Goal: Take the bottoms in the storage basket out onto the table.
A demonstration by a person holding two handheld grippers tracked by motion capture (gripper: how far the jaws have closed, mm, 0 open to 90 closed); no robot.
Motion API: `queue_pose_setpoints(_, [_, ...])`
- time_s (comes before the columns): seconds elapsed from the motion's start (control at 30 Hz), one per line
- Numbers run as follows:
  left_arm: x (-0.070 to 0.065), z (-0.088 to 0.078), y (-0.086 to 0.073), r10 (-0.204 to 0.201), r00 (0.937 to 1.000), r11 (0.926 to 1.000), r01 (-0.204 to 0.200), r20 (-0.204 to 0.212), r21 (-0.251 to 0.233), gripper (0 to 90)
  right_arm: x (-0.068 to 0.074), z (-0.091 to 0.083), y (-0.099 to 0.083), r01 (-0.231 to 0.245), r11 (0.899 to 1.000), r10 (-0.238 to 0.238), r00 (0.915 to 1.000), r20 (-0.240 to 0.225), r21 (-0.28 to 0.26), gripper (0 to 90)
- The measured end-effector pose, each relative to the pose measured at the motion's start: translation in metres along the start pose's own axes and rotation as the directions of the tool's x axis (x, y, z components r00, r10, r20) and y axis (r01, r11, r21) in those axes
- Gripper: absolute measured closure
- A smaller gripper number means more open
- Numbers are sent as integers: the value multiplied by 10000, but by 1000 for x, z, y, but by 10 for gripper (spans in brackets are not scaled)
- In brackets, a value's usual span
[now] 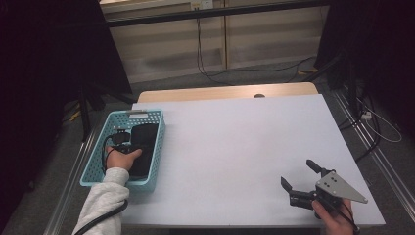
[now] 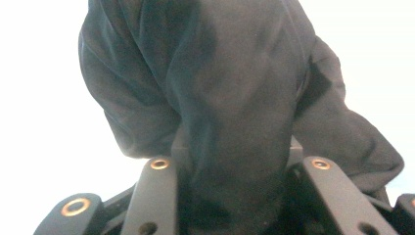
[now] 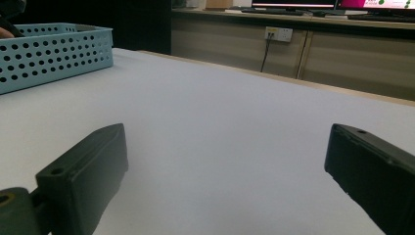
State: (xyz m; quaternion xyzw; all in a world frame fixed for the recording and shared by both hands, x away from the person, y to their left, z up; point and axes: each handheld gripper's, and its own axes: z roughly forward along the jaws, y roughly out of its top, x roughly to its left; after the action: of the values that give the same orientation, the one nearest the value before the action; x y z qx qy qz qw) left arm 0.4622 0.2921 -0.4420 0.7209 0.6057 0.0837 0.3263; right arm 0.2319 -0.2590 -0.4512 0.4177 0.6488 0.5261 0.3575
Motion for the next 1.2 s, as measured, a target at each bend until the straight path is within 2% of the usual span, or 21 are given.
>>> queue_pose_setpoints(0.07, [2,-4,2,-252,9997,9996,253,39,-156,682,0,0,0,0,10000,0,10000,8,7,11])
queue_pose_setpoints(0.2, [4,-20,12,-186,9998,9995,187,17,-269,708,0,0,0,10,10000,-10,10000,-4,-22,11])
queue_pose_setpoints(0.33, [4,-40,25,-231,9996,9967,244,173,-772,715,0,0,0,19,10000,-19,10000,-25,-1,12])
queue_pose_setpoints(0.43, [2,-55,36,-1,9998,9931,23,188,-1172,717,1,0,0,74,10000,-74,10000,-40,-5,11])
queue_pose_setpoints(0.47, [-1,-59,39,-59,9996,9904,95,261,-1381,717,1,0,0,77,10000,-77,10000,-41,-10,11])
queue_pose_setpoints(0.57, [-8,-73,48,209,9988,9842,-129,434,-1764,717,1,0,0,100,9999,-100,9999,-74,20,11])
queue_pose_setpoints(0.6, [-12,-77,51,267,9985,9786,-162,486,-2053,717,1,1,0,76,10000,-76,9999,-84,16,12])
queue_pose_setpoints(0.8, [-38,-95,66,963,9899,9593,-645,1039,-2750,717,2,1,0,119,9999,-119,9999,-123,16,11])
queue_pose_setpoints(0.9, [-56,-102,72,1442,9805,9462,-971,1337,-3087,717,2,1,0,129,9999,-129,9998,-127,16,11])
queue_pose_setpoints(0.97, [-69,-104,75,1852,9708,9374,-1281,1521,-3240,717,2,1,0,142,9999,-141,9998,-121,16,11])
queue_pose_setpoints(1.03, [-84,-105,76,2230,9590,9294,-1550,1751,-3348,716,2,1,0,141,9999,-141,9998,-138,21,11])
queue_pose_setpoints(1.2, [-115,-97,71,2971,9265,9174,-2098,2309,-3382,715,2,1,0,123,9999,-122,9998,-158,27,11])
